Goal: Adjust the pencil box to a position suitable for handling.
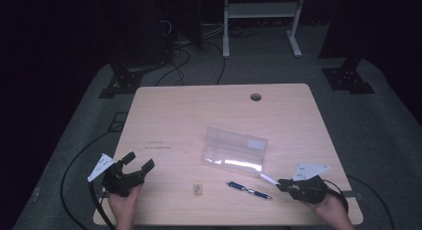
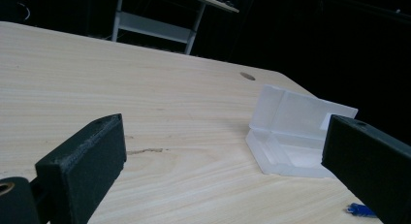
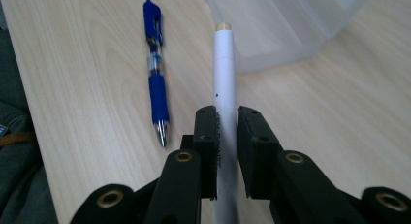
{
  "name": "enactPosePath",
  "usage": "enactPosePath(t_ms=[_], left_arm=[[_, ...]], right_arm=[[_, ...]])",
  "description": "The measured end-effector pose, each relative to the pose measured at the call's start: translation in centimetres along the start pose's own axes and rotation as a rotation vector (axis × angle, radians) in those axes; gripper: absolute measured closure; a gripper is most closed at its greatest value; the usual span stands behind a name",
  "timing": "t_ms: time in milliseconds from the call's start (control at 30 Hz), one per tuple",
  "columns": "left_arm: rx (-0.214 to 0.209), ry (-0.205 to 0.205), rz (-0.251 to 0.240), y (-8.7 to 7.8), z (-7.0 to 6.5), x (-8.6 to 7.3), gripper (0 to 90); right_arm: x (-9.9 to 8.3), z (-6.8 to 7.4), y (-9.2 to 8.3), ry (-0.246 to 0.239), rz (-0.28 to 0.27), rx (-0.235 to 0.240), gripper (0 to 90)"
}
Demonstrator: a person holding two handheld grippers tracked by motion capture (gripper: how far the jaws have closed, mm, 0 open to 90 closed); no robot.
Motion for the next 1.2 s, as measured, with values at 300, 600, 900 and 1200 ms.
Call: enactPosePath(t_ms=[300, 600, 900, 1200], left_arm=[[0.003, 0.0, -0.006, -0.2, 0.1, 0.1, 1.2], [0.002, 0.003, -0.005, -0.1, 0.0, 0.1, 1.1], [0.002, 0.003, -0.009, -0.2, 0.0, 0.2, 1.2], [0.003, 0.004, -0.011, -0.2, 0.1, 0.2, 1.1]], right_arm=[[3.0, -0.4, 1.5, -0.061, -0.012, 0.02, 78.2], [5.5, -1.0, 2.2, -0.088, -0.017, 0.027, 78.2], [7.8, -0.7, 4.0, -0.12, -0.013, 0.054, 78.2], [9.6, -0.9, 5.5, -0.138, -0.019, 0.065, 78.1]])
Point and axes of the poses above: each handheld gripper's, and its own axes: y roughly forward along the jaws, x roughly out of its top, z roughly to its left, the point moved 9 cm from there along y, roughly forward along the jaws, and after that the axes turned 12 degrees about -z, right-handed, at the moved point
